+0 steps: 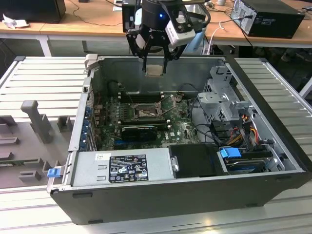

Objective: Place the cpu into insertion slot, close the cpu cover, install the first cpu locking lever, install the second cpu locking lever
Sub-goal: 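Place the cpu into insertion slot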

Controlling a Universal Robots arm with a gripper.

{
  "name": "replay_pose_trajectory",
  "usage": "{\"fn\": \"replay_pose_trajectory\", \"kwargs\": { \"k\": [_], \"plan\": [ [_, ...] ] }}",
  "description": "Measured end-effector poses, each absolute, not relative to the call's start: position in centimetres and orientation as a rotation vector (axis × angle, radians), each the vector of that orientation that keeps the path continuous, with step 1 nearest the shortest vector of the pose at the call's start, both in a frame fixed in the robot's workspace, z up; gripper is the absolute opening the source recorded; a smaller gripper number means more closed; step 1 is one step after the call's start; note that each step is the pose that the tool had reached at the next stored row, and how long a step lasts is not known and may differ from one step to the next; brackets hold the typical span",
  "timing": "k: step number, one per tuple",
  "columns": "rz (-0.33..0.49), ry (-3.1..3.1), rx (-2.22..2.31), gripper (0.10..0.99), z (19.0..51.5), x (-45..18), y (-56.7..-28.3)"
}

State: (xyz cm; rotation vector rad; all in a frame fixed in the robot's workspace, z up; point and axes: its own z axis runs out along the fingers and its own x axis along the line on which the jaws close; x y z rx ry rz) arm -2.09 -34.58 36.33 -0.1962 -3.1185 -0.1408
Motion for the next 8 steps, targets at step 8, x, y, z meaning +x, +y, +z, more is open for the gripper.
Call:
{"fn": "replay_pose_trajectory", "kwargs": {
  "k": [8],
  "plan": [
    [-0.141, -3.118, -0.207, 0.525, 36.24, -2.09, -34.58]
  ]
}}
